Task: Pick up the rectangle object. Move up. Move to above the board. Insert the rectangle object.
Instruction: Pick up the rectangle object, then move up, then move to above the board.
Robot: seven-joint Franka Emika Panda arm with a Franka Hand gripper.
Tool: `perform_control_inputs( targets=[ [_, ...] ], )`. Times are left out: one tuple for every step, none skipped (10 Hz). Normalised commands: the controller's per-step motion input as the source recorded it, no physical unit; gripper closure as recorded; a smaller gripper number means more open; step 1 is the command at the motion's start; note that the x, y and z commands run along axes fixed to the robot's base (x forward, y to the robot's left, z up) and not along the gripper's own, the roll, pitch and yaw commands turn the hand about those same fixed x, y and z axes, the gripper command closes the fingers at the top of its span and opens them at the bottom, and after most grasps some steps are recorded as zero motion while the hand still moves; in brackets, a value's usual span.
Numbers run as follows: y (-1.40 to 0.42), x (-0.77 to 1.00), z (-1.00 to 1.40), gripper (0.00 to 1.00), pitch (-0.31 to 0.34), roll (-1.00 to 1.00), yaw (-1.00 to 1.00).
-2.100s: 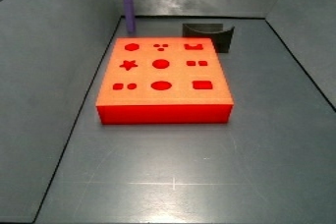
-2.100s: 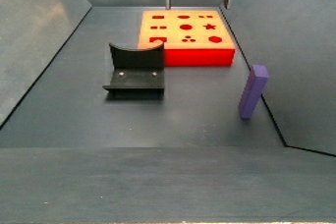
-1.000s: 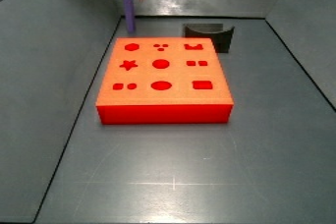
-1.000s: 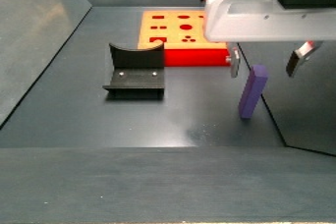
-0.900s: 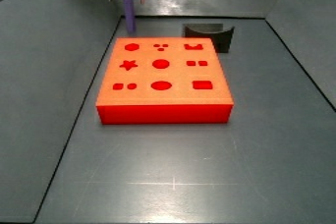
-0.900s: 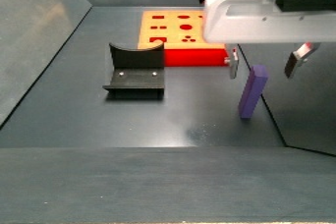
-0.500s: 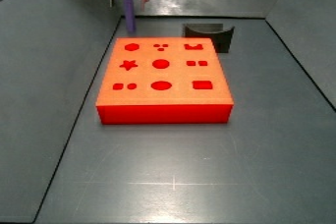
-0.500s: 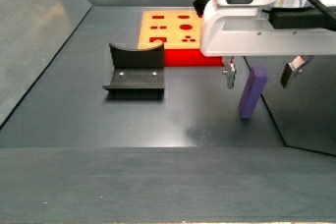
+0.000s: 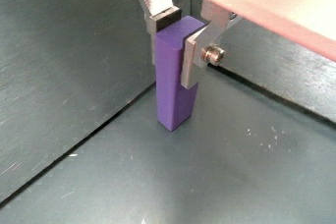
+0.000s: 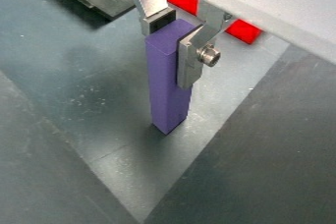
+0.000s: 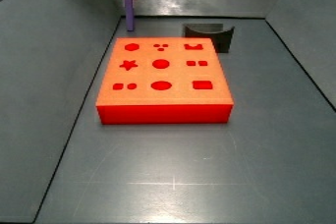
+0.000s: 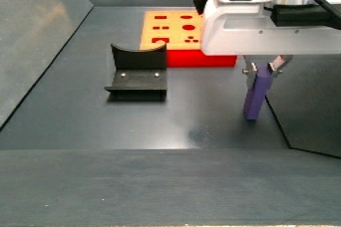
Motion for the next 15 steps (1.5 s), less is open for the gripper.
perform_control_inputs(
  targets=[
    [0.0,0.0,0.0,1.0,0.0,0.0,0.0],
    [0.0,0.0,0.0,1.0,0.0,0.0,0.0],
    [0.0,0.0,0.0,1.0,0.0,0.0,0.0],
    [0.0,0.0,0.0,1.0,0.0,0.0,0.0],
    [0.0,0.0,0.0,1.0,0.0,0.0,0.0],
    [0.0,0.0,0.0,1.0,0.0,0.0,0.0],
    [0.0,0.0,0.83,1.0,0.0,0.0,0.0],
    [-0.06,-0.07,0.75,1.0,0.051,-0.01,-0.04],
    [-0.05,-0.08,0.69,1.0,0.058,0.0,-0.04],
    [-0.01,-0.06,0.5,1.0,0.057,0.04,-0.03],
    [0.0,-0.05,0.41,1.0,0.059,0.05,-0.03],
    [0.0,-0.03,0.22,1.0,0.064,0.08,-0.01],
    [-0.22,-0.12,1.0,1.0,0.285,0.13,0.36],
    [-0.22,-0.12,1.0,1.0,0.275,0.15,0.33],
    [-0.2,-0.11,1.0,1.0,0.244,0.17,0.28]
  ],
)
